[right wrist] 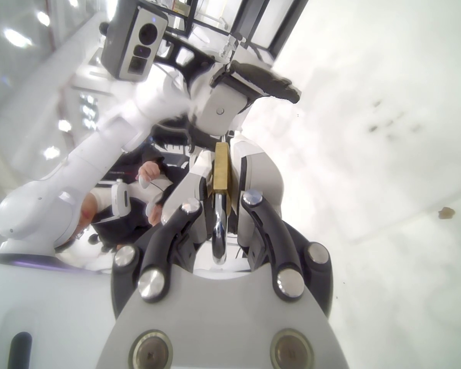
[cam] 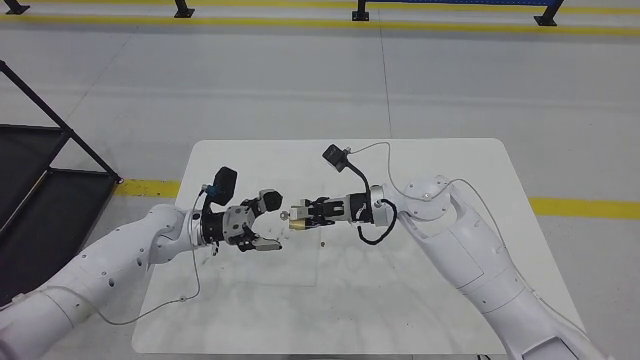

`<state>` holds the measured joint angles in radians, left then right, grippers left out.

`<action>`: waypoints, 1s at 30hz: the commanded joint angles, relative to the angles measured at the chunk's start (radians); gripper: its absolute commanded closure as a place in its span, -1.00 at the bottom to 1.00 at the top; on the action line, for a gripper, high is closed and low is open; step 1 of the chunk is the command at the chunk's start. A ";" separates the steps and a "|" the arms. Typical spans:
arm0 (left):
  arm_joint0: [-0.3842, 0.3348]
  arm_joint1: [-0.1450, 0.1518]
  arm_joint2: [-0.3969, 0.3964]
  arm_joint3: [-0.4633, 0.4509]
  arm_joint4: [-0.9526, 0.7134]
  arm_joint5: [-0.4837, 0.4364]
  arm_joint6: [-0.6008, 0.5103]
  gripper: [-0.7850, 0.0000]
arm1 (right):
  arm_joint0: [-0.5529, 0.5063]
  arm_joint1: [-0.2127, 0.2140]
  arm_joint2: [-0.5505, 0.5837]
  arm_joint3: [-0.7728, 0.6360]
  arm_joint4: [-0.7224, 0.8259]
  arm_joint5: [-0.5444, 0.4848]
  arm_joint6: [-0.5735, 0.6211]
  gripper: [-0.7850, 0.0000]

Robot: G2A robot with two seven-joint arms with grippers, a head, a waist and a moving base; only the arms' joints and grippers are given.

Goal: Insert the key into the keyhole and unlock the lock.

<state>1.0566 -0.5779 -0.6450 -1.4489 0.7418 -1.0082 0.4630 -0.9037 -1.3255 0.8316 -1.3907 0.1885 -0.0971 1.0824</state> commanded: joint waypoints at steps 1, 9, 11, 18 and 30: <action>0.004 0.005 -0.001 -0.003 -0.049 -0.004 -0.023 -1.00 | 0.000 0.000 0.000 0.000 0.000 0.000 0.000 1.00; -0.010 0.060 0.037 -0.056 -0.282 -0.004 -0.210 -1.00 | 0.000 0.000 0.000 0.000 0.000 0.000 0.000 1.00; -0.023 0.077 0.059 -0.076 -0.381 -0.004 -0.304 -1.00 | 0.000 0.000 0.000 0.000 0.000 0.000 0.000 1.00; -0.086 0.127 0.096 -0.114 -0.828 -0.004 -0.733 -1.00 | 0.000 0.000 0.000 0.000 0.000 0.000 0.000 1.00; -0.091 0.131 0.077 -0.073 -1.342 -0.004 -1.271 -1.00 | 0.000 0.000 0.000 0.000 0.000 0.000 0.000 1.00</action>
<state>0.9634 -0.4486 -0.5840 -1.5226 -0.6185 -1.0123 -0.8681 -0.9037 -1.3255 0.8316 -1.3907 0.1885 -0.0971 1.0824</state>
